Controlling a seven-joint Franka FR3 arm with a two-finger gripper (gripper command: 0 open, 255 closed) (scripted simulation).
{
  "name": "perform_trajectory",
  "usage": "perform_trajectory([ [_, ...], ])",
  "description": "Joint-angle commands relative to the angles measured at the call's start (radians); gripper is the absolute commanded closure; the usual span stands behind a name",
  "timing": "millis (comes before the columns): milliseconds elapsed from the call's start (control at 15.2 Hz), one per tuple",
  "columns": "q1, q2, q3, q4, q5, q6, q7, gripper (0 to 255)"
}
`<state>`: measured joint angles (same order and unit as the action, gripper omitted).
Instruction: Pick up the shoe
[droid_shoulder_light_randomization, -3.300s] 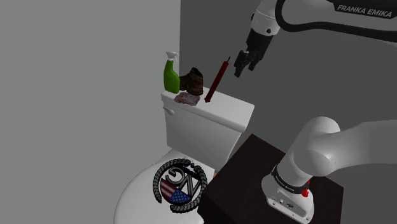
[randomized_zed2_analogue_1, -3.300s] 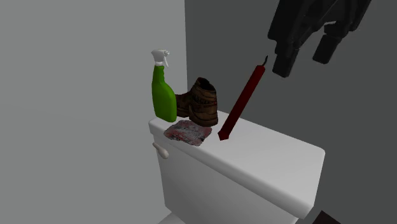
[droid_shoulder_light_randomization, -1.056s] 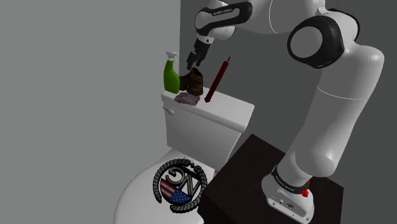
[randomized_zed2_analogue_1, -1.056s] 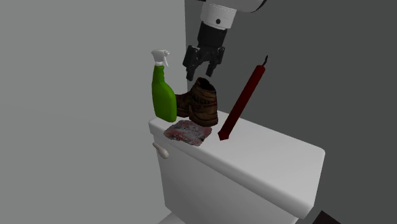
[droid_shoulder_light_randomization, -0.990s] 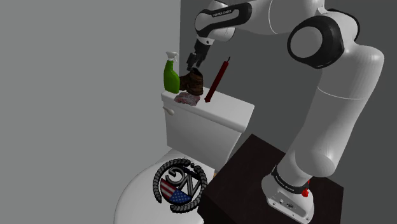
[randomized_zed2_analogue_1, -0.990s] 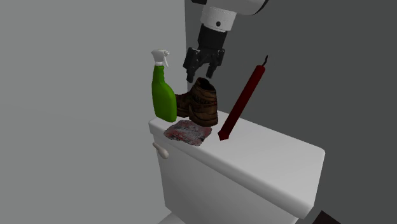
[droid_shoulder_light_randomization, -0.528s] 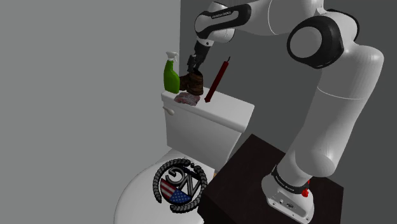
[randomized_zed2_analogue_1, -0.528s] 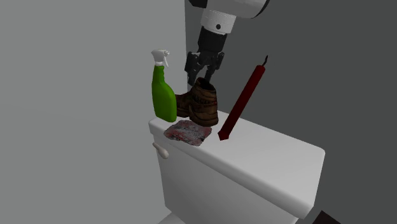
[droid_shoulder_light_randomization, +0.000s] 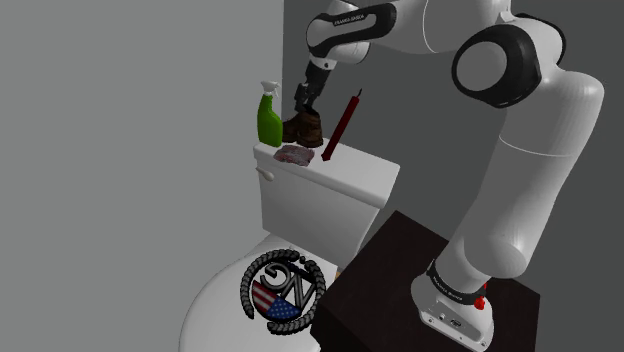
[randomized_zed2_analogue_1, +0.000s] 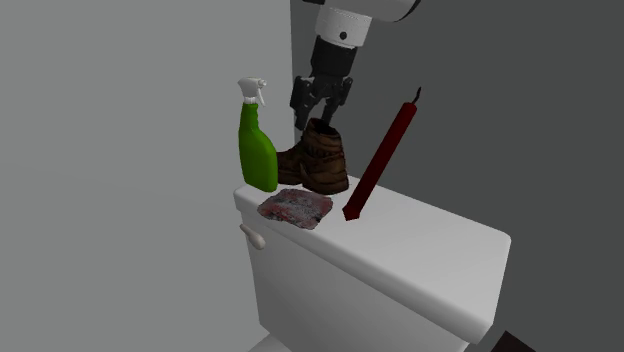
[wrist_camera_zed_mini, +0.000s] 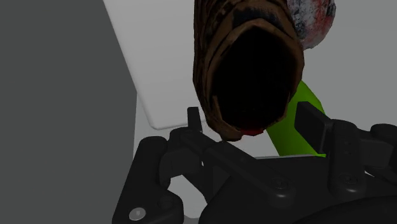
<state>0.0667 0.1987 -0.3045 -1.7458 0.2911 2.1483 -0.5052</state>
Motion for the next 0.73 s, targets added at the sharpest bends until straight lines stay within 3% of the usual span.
perform_trajectory([
  [0, 0.0, -0.006, -0.001, 0.018, -0.006, -0.022, 0.007, 255],
  [660, -0.003, -0.019, -0.007, 0.135, -0.025, -0.148, 0.038, 255],
])
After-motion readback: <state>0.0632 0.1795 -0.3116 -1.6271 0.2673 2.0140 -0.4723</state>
